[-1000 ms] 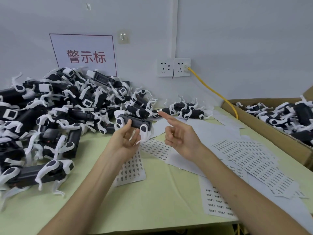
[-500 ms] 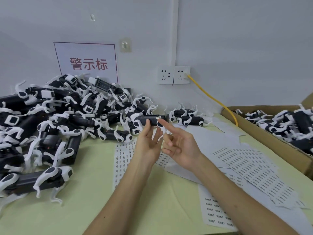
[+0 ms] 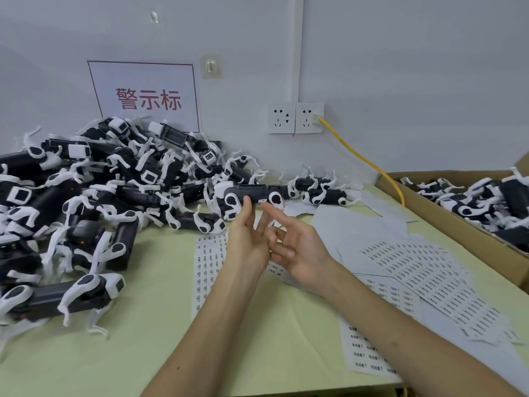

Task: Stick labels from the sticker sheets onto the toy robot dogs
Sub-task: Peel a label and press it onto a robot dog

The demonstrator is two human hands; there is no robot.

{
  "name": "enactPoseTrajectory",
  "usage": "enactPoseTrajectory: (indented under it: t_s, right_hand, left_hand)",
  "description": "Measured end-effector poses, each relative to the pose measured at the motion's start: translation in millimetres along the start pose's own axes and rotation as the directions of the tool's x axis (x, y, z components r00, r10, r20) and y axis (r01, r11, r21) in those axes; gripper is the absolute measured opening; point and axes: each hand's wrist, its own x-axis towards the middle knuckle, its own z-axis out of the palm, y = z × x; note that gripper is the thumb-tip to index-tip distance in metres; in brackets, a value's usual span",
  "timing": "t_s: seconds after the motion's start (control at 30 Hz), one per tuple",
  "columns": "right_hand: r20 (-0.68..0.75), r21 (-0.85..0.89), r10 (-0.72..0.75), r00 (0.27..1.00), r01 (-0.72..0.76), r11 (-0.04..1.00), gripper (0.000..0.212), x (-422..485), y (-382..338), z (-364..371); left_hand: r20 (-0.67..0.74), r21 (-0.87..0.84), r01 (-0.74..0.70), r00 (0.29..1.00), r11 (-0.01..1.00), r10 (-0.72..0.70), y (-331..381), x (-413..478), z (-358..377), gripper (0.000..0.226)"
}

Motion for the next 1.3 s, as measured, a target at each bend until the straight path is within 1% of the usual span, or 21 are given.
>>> enactPoseTrajectory:
  t_s: [0.13, 0.27, 0.37, 0.4, 0.5, 0.7, 0.83, 0.97, 1.17, 1.3]
  right_hand:
    - [-0.006, 0.051, 0.003, 1.0, -0.002, 0.999, 0.041, 0.5, 0.5, 1.9]
    - [0.006, 0.07, 0.014, 1.0, -0.015, 0.997, 0.036, 0.9, 1.0, 3.6]
    - [0.014, 0.073, 0.018, 1.0, -0.019, 0.997, 0.035, 0.5, 1.6, 4.9]
    - [0.019, 0.068, 0.018, 1.0, -0.019, 0.998, 0.036, 0.1, 1.8, 5.6]
    - [0.027, 0.049, 0.019, 0.999, -0.021, 0.999, 0.038, -0.8, 2.7, 8.1]
    - [0.006, 0.049, 0.027, 1.0, -0.027, 0.998, 0.034, -0.5, 3.4, 9.1]
    - [-0.009, 0.061, 0.029, 1.0, -0.029, 0.998, 0.031, 0.1, 4.0, 8.6]
    - [-0.013, 0.051, 0.029, 0.999, -0.028, 0.998, 0.03, -1.3, 3.8, 10.4]
    - [-0.036, 0.061, 0.028, 0.999, -0.026, 0.998, 0.03, -1.8, 5.4, 11.8]
    - [-0.056, 0.063, 0.031, 0.998, -0.028, 0.998, 0.03, -0.5, 7.4, 11.4]
  left_hand:
    - [-0.013, 0.024, 0.013, 1.0, 1.0, -0.013, -0.9, 0.7, -0.8, 0.026]
    - [0.0, 0.05, 0.015, 1.0, 0.999, -0.015, -1.5, -2.0, 1.2, 0.022]
    - [0.004, 0.072, 0.016, 1.0, 0.997, -0.016, -1.0, -2.9, 1.4, 0.02]
    - [0.005, 0.08, 0.02, 1.0, 0.997, -0.02, -0.4, -3.5, 1.4, 0.023]
    - [-0.001, 0.115, 0.018, 1.0, 0.993, -0.018, 1.0, -3.8, 1.2, 0.043]
    - [-0.018, 0.114, 0.017, 1.0, 0.993, -0.015, 1.6, -6.3, 2.9, 0.043]
    - [-0.035, 0.083, 0.033, 0.999, 0.996, -0.03, 1.4, -7.8, 4.2, 0.037]
    - [-0.052, 0.109, 0.024, 0.998, 0.994, -0.019, 1.5, -7.8, 3.7, 0.039]
    - [-0.111, 0.074, 0.04, 0.993, 0.996, -0.032, 0.0, -2.9, 0.9, 0.033]
    - [-0.134, 0.063, 0.036, 0.991, 0.997, -0.027, -1.1, -0.9, -0.7, 0.013]
